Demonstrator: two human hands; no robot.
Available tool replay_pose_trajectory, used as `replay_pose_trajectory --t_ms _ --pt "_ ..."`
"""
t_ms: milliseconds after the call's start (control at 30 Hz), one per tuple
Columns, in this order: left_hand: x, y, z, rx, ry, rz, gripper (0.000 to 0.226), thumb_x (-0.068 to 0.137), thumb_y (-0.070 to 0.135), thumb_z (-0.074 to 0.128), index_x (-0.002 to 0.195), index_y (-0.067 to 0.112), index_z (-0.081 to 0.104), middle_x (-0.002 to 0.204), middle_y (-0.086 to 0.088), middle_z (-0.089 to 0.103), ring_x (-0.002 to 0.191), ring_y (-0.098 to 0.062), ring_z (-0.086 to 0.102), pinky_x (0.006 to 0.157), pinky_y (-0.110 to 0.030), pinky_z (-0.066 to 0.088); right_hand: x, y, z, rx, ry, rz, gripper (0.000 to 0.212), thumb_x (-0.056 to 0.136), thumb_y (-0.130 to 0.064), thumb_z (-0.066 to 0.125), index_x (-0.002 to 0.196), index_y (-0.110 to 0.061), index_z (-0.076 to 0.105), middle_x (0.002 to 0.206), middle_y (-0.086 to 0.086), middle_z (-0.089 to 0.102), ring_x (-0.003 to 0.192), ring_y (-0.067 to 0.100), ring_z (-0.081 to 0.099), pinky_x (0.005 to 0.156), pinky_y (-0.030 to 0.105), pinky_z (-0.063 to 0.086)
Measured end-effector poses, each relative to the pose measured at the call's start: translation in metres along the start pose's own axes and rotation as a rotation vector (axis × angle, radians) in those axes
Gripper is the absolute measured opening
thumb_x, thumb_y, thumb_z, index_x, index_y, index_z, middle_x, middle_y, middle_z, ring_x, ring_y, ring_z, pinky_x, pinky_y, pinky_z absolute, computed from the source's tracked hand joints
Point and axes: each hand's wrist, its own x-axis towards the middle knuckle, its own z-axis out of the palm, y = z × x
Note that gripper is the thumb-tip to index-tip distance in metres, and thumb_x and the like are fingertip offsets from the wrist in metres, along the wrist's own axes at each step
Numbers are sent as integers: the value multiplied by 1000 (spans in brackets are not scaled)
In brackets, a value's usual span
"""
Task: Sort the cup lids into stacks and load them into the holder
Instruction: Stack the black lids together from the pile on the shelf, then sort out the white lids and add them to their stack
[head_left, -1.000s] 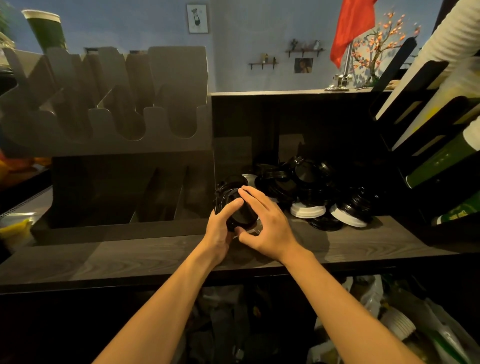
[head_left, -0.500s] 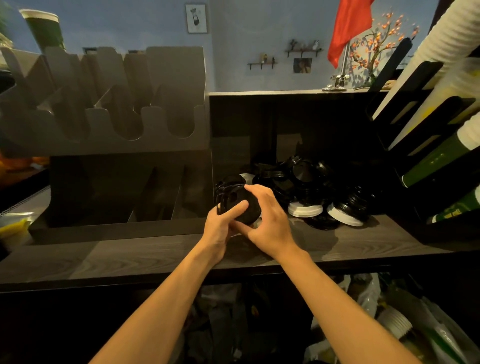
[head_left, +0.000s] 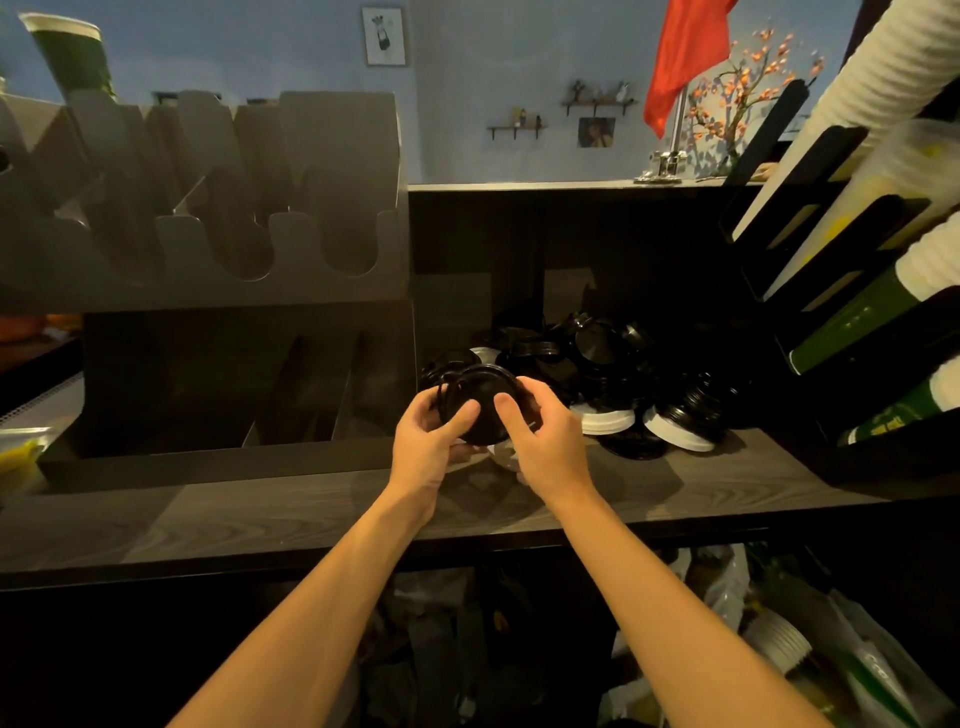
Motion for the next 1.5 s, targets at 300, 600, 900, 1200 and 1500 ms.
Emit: replay_pose_trajectory --t_ms 300,600,900,1200,1500 --pt "-4 1 1 109 73 80 37 96 29 69 131 21 61 122 3 70 116 -17 67 98 -48 57 1 2 -10 -290 202 -41 21 98 -24 58 119 -20 59 114 -6 57 100 8 56 80 32 53" --pt "-17 9 -19 136 77 56 31 97 23 69 125 22 56 127 0 64 119 -14 62 96 -25 52 -16 -13 -38 -794 -533 118 72 97 -48 57 157 -24 25 153 4 42 139 28 37 107 42 36" --pt "-44 33 -63 135 153 70 29 101 22 63 129 17 60 121 2 68 111 -8 65 88 -20 54 -38 -50 -5 -342 -151 22 47 96 -21 63 137 -23 40 113 3 63 90 22 64 73 39 56" --pt "-68 46 -150 181 337 40 29 104 27 58 131 20 60 128 -1 63 116 -13 62 98 -27 52 -66 -85 74 162 -191 -15 57 91 -16 70 141 -33 49 134 -17 52 119 21 61 89 42 60" --pt "-68 59 -217 435 466 -70 37 104 32 57 137 15 58 119 2 64 109 -14 61 88 -26 46 -73 -94 133 137 -442 213 81 80 -10 83 150 -19 43 146 2 52 121 11 58 97 22 50"
